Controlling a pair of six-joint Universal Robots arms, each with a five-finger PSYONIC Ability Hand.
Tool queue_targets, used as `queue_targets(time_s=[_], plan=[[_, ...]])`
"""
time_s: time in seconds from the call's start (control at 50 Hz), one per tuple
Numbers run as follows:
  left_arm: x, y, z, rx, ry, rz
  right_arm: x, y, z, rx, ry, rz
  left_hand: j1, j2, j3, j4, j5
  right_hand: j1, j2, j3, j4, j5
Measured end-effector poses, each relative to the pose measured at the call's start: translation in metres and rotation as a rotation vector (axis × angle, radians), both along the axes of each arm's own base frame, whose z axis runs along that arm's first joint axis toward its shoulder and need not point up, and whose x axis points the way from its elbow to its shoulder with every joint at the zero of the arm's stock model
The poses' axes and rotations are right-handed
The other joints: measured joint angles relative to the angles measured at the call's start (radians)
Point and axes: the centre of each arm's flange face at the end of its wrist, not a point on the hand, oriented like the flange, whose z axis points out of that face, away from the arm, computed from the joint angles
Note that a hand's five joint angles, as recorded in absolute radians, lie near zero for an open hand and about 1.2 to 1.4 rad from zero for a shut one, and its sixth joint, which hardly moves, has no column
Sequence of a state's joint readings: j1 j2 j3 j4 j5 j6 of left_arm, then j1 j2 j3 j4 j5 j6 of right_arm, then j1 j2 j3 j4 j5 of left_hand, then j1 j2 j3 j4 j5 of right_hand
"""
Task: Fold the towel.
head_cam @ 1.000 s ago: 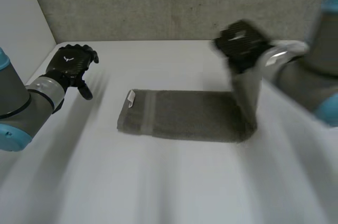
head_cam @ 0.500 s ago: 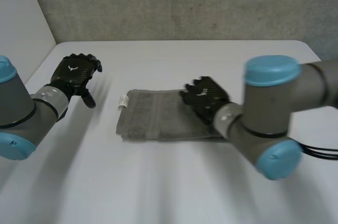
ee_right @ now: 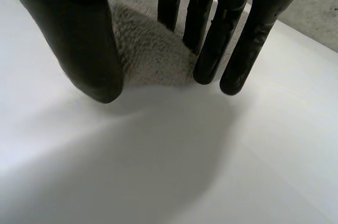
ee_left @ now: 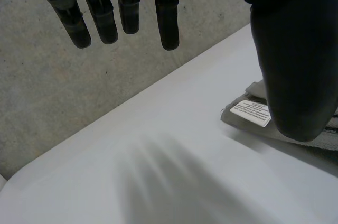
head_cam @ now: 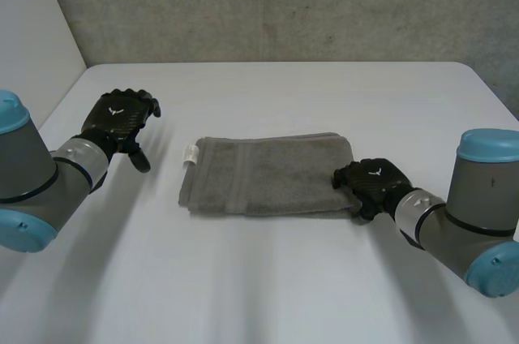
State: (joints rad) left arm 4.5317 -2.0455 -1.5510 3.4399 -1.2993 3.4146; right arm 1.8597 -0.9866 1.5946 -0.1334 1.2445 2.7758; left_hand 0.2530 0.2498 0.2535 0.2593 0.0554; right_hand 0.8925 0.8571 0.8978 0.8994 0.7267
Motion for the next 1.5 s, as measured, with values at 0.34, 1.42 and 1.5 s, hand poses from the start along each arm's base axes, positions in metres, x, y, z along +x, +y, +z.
queue_targets(time_s=[0.34,1.42,1.5], plan=[[-0.003,0.001,-0.001,-0.019,0.005,-0.006,0.001,-0.002,-0.001,-0.026,-0.048,-0.006,0.0,0.0,0.0,0.0,0.0,0.374,0.366,0.428,0.43,0.415],[-0.116,0.043,0.034,-0.02,0.267,-0.27,0.017,0.028,0.1,-0.1,-0.124,0.042,0.0,0.0,0.001,0.0,0.0,-0.655,-0.619,-0.654,-0.645,-0.666],[-0.131,0.06,0.015,0.09,0.288,-0.292,0.007,0.019,0.091,-0.058,-0.175,-0.02,0.0,0.0,0.001,0.0,0.0,-0.655,-0.619,-0.654,-0.645,-0.666]])
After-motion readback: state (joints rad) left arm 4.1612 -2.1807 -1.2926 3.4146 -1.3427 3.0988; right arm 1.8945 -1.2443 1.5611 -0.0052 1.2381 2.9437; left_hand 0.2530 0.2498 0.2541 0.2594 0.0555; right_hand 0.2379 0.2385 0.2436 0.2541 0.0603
